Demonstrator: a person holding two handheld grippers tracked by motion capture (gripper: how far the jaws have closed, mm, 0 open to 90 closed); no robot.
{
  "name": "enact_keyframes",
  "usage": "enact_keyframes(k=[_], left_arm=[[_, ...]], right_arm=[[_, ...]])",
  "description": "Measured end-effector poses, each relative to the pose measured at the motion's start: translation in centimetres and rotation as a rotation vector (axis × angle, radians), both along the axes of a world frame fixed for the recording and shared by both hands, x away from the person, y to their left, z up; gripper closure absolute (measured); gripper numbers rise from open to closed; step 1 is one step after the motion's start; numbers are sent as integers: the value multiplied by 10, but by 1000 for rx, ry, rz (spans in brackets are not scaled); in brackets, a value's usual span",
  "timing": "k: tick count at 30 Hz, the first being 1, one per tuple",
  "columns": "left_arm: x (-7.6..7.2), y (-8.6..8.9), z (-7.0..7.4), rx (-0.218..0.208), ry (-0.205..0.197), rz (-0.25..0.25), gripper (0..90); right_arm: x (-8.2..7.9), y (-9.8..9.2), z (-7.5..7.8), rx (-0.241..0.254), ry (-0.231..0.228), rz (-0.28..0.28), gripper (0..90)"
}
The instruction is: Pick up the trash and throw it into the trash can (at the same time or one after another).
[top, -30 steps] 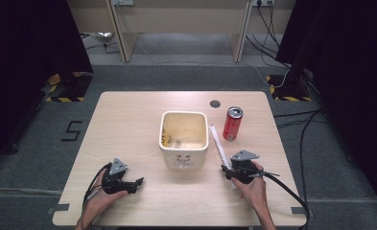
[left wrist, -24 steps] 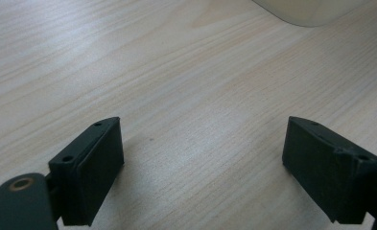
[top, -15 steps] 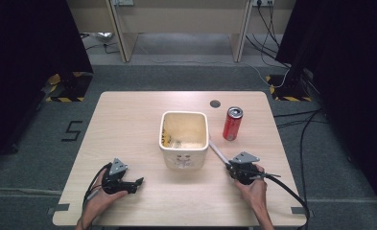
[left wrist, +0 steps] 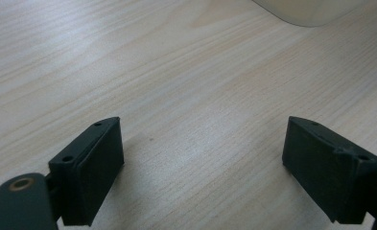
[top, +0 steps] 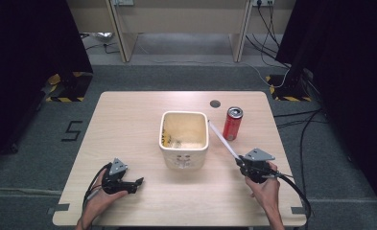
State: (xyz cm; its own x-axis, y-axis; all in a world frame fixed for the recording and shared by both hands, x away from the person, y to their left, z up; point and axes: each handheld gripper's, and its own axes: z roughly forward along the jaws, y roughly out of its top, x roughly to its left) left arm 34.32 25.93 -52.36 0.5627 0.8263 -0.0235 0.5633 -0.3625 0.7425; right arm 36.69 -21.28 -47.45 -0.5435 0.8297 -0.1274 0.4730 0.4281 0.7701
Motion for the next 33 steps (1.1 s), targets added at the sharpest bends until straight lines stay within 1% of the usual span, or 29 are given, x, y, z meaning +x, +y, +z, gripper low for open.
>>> enact_keyframes(k=[1, 2, 4, 5, 6, 7, 8, 9, 10, 11, 12, 13, 14, 16, 17, 18, 22, 23, 24, 26, 27, 28, 31, 32, 33], left_arm=[[0, 0, 0, 0, 0, 0, 134], [0, 0, 0, -1, -1, 0, 134], [0, 0, 0, -1, -1, 0, 134], [0, 0, 0, -1, -1, 0, 134], [0, 0, 0, -1, -1, 0, 134], [0, 0, 0, -1, -1, -1, 134], [0, 0, 0, -1, 0, 0, 134], [0, 0, 0, -1, 0, 0, 134], [0, 0, 0, -1, 0, 0, 134], [0, 0, 0, -1, 0, -1, 134], [0, 0, 0, -1, -1, 0, 134], [0, 0, 0, -1, -1, 0, 134], [0, 0, 0, -1, -1, -1, 134], [0, 0, 0, -1, -1, -1, 134], [0, 0, 0, -1, -1, 0, 134], [0, 0, 0, -1, -1, 0, 134], [0, 0, 0, -1, -1, -1, 134], [0, 0, 0, 1, 0, -1, 134], [0, 0, 0, 3, 0, -2, 134], [0, 0, 0, 0, 0, 0, 134], [0, 0, 0, 0, 0, 0, 134], [0, 0, 0, 0, 0, 0, 134], [0, 0, 0, -1, -1, 0, 134], [0, 0, 0, -1, -1, 0, 134], [0, 0, 0, -1, -1, 0, 134]], right_arm=[[-1, -3, 4, 3, -3, -1, 799], [-1, -3, 4, 3, -3, -1, 799], [-4, -11, 13, 2, -9, -3, 799], [-4, -11, 13, 2, -9, -3, 799], [-8, -18, 20, 4, -17, -7, 799], [-8, -18, 20, 4, -17, -7, 799], [-12, -24, 27, 19, -24, -9, 799], [-12, -24, 27, 19, -24, -9, 799], [-17, -29, 34, 30, -35, -7, 799], [-17, -29, 34, 30, -35, -7, 799], [-21, -31, 41, 37, -44, 0, 799], [-21, -31, 41, 37, -44, 0, 799], [-25, -32, 49, 33, -52, 13, 799], [-26, -32, 52, 31, -54, 18, 799], [-31, -33, 61, 28, -68, 32, 799], [-31, -33, 61, 28, -68, 32, 799], [-38, -31, 75, 31, -90, 56, 799], [-41, -29, 81, 23, -102, 74, 799], [-41, -29, 81, 23, -102, 74, 799], [-44, -26, 88, 26, -99, 103, 799], [-44, -26, 88, 26, -99, 103, 799], [-44, -23, 92, 24, -97, 119, 799], [-43, -21, 95, 24, -93, 136, 799], [-42, -17, 98, 16, -89, 153, 798], [-42, -17, 98, 16, -89, 153, 798]])
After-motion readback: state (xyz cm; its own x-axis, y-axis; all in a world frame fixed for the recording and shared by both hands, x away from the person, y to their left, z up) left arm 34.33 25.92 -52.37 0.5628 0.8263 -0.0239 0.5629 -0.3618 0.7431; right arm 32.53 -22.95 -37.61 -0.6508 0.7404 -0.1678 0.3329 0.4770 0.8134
